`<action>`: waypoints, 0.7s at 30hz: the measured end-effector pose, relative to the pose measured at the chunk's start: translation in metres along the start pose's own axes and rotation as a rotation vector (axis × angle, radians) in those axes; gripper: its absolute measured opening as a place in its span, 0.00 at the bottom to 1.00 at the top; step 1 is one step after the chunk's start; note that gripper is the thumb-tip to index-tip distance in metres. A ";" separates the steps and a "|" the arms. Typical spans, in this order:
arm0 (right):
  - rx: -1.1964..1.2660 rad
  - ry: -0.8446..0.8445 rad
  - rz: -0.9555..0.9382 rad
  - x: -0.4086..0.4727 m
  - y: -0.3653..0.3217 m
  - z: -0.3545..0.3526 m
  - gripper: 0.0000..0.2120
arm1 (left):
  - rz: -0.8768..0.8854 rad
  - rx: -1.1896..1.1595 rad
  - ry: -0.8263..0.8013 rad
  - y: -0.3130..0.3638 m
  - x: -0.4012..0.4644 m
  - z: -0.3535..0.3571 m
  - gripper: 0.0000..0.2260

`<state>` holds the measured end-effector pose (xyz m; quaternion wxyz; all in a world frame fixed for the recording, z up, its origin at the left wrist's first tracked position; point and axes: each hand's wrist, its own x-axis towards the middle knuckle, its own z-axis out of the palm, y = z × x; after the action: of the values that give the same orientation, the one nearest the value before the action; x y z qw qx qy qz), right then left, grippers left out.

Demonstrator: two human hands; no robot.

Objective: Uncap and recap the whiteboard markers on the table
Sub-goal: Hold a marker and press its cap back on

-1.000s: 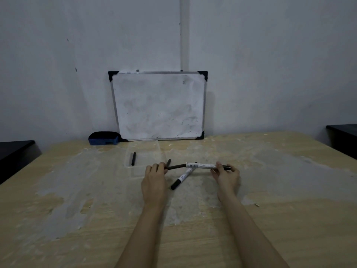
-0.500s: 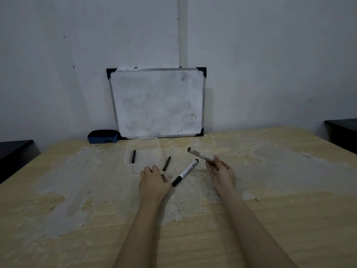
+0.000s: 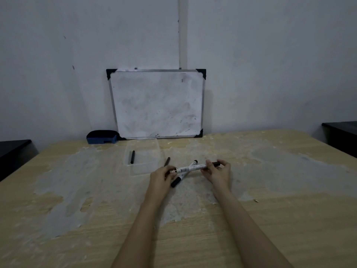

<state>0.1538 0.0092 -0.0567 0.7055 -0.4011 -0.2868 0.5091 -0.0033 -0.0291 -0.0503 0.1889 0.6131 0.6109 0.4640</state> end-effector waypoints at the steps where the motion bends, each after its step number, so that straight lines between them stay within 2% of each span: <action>1: -0.005 -0.020 -0.003 -0.001 0.000 0.000 0.15 | -0.002 -0.016 0.001 0.000 0.000 0.000 0.10; 7: -0.048 -0.106 0.039 -0.003 -0.003 0.000 0.16 | -0.163 -0.390 0.063 0.005 -0.001 0.005 0.06; 11: -0.069 -0.063 0.098 -0.001 -0.003 -0.001 0.11 | -0.235 -0.534 0.041 0.008 0.000 0.008 0.09; 13: -0.060 -0.067 0.115 -0.001 -0.003 -0.001 0.12 | -0.245 -0.545 0.029 0.006 0.001 0.010 0.09; 17: -0.120 -0.145 0.110 -0.003 -0.004 -0.003 0.21 | -0.244 -0.443 0.030 0.001 0.001 0.011 0.09; 21: -0.148 -0.174 0.118 -0.003 -0.005 -0.004 0.23 | -0.239 -0.460 0.025 0.002 0.002 0.011 0.09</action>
<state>0.1585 0.0040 -0.0546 0.6152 -0.4227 -0.3596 0.5599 0.0063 -0.0239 -0.0540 0.3694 0.4715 0.5597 0.5727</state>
